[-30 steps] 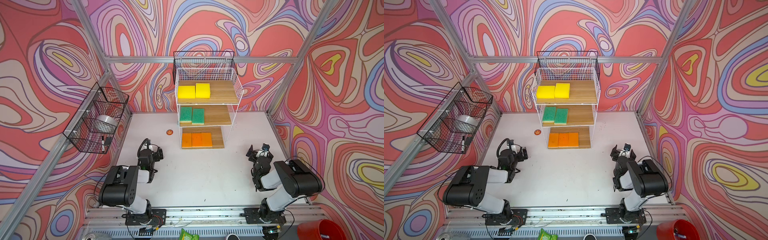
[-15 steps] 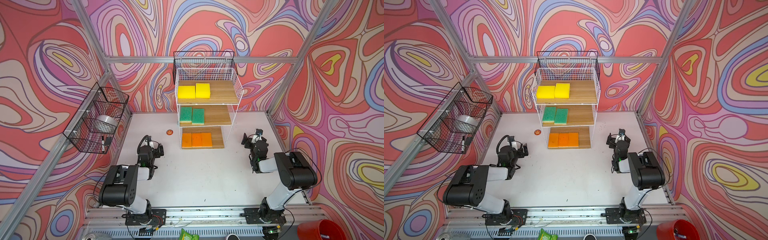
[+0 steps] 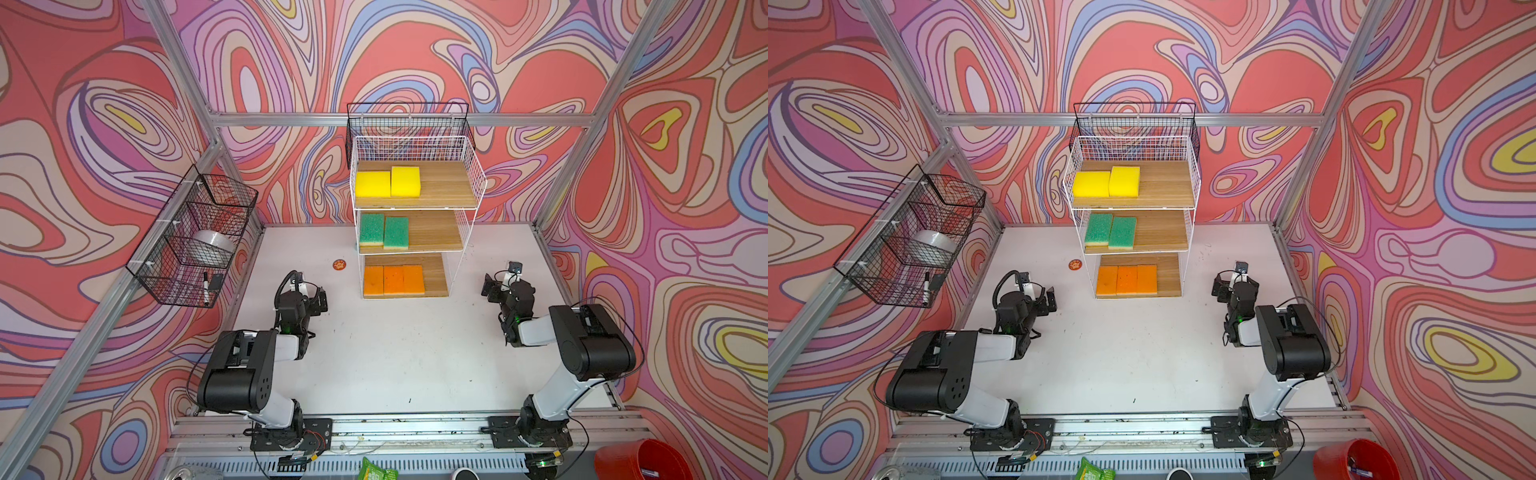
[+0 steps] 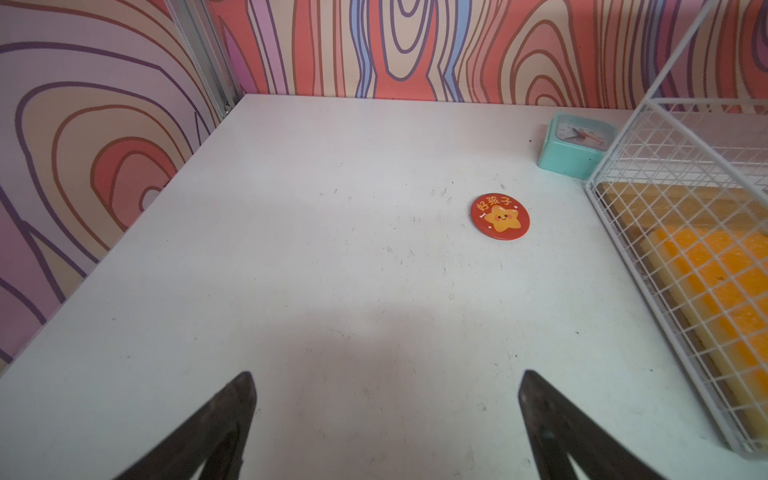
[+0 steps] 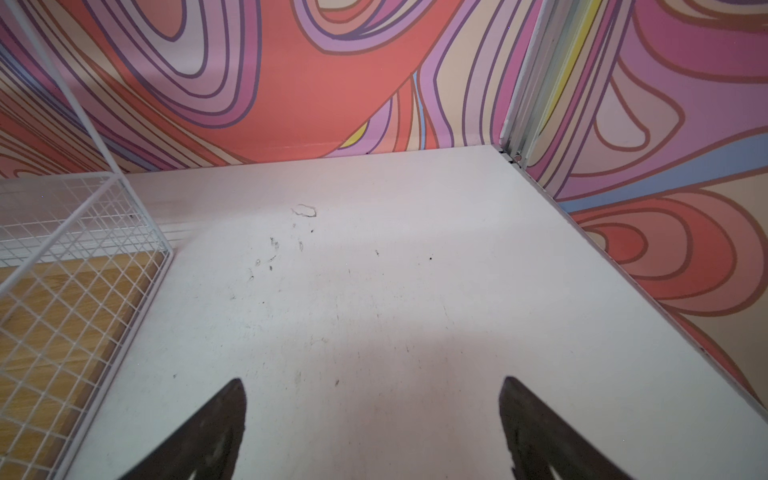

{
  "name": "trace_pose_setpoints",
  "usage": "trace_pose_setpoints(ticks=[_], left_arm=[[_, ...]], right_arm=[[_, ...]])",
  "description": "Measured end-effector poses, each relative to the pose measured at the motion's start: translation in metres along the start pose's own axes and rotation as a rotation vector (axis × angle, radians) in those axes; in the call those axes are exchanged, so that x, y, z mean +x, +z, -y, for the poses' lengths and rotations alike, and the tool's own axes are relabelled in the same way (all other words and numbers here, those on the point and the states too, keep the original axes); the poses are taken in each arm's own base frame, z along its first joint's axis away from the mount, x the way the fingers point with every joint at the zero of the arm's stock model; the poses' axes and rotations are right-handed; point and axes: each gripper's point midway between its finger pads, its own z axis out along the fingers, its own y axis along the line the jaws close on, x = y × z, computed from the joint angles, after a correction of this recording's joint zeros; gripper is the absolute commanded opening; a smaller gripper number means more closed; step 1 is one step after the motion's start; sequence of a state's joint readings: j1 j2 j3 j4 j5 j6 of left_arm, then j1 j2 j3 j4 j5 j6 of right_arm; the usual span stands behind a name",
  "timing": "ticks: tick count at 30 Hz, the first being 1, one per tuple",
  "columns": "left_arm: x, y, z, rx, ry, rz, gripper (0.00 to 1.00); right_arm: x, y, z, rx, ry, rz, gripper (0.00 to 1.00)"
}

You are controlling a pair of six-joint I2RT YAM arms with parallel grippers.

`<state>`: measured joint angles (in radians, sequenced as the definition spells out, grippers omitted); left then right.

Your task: Place and organize the cleaning sponges onto the shelf

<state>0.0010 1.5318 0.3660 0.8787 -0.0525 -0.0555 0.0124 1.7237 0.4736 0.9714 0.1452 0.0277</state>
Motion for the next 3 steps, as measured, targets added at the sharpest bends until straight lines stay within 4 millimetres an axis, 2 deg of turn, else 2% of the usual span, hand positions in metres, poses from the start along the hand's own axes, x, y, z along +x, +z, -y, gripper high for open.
trace_pose_setpoints(ticks=[3], left_arm=[[0.0,0.0,0.0,0.0,0.0,0.0,1.0]], right_arm=[[0.0002,0.0,-0.0004,-0.003,0.0,-0.001,0.98]])
